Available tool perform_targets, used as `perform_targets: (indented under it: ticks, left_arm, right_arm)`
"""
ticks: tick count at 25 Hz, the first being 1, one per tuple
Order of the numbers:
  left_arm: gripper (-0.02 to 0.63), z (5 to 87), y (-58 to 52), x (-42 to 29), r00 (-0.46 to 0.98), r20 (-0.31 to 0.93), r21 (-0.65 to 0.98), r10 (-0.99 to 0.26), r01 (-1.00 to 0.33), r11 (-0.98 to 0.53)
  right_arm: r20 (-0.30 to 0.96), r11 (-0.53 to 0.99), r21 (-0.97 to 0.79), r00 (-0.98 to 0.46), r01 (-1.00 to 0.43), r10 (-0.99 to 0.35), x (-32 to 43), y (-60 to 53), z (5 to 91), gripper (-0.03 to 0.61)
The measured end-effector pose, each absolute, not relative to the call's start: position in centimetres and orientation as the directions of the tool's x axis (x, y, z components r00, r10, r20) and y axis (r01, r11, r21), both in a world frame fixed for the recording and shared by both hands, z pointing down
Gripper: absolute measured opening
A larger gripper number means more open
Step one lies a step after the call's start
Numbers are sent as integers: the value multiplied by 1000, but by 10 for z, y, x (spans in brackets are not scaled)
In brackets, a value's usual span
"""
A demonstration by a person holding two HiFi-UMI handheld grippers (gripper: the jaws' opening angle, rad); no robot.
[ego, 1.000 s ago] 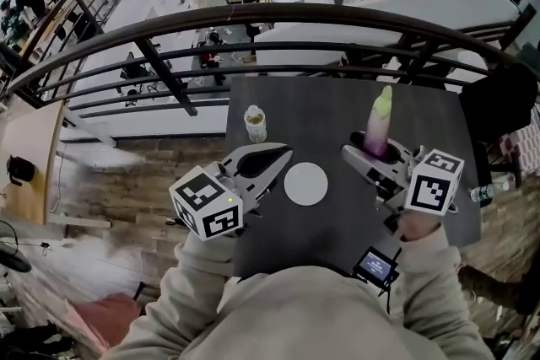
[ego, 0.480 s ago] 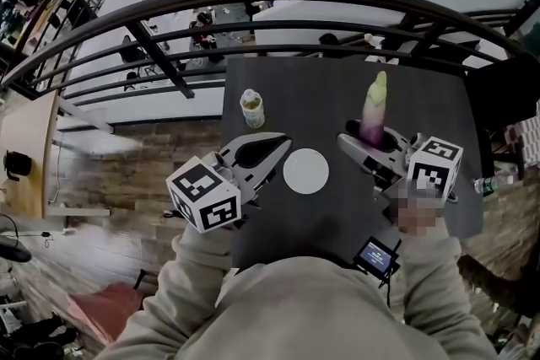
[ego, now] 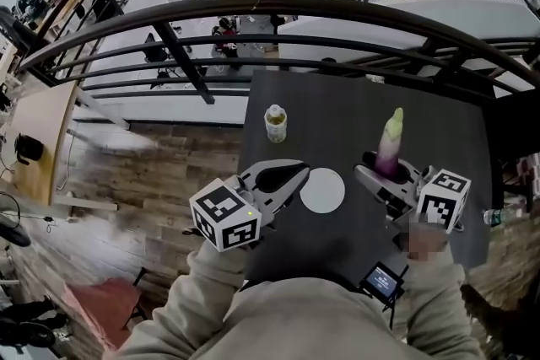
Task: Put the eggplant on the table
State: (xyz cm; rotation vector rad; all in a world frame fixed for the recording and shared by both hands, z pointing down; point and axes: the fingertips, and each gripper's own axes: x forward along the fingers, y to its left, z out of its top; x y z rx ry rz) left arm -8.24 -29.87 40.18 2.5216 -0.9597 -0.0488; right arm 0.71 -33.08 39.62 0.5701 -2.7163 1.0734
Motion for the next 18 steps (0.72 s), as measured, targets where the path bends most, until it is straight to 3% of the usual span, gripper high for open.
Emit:
perform_targets:
  ticks: [18]
  left_arm:
    - [5,455,-274,-88,707,167,498,-687,-662,-560]
  right_arm:
    - [408,613,-668,-896,-423,-174,-2,-325,478,201]
